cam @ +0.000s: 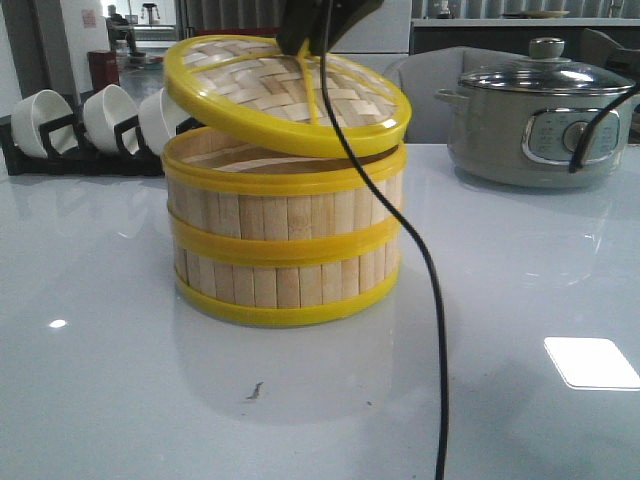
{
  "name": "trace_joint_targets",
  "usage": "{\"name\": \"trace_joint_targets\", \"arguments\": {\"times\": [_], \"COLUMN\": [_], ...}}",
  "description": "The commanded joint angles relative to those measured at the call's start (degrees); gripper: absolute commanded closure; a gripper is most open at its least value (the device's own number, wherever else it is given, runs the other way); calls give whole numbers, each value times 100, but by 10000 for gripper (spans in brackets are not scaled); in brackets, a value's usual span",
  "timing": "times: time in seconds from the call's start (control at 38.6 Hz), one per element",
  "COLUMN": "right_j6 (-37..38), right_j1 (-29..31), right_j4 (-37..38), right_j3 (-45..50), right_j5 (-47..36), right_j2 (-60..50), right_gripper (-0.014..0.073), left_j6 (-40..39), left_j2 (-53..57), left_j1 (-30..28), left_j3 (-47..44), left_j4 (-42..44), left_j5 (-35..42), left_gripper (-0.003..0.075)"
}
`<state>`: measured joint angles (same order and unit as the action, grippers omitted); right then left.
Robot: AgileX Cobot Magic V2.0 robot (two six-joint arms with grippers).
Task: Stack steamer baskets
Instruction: 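Lift the lid with the right gripper and carry it over the stack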
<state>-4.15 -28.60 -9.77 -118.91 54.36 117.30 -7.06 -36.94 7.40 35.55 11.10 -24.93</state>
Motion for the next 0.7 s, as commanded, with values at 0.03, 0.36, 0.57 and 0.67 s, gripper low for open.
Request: {"name": "trace_joint_targets", "arguments": {"times": [0.03,0.36,0.57,0.67], "right_j6": [-8,-3,-3,-3], "right_j1": [-88,-94,-94,-94], "right_j4": [-44,182,187,193], "right_j3": [-342,-342,-342,-342], "right_j5": [-286,9,107,98], "right_j2": [-197,-122,-122,-152], "right_gripper": [543,543,543,543], "left_j6": [-44,-44,-44,-44], "left_j2": [7,7,7,7], "left_j1": [5,5,5,5], "left_j3": [164,164,164,164], "left_j4": [33,33,33,33], "left_j5": [489,489,489,489], "left_gripper": [633,633,633,633]}}
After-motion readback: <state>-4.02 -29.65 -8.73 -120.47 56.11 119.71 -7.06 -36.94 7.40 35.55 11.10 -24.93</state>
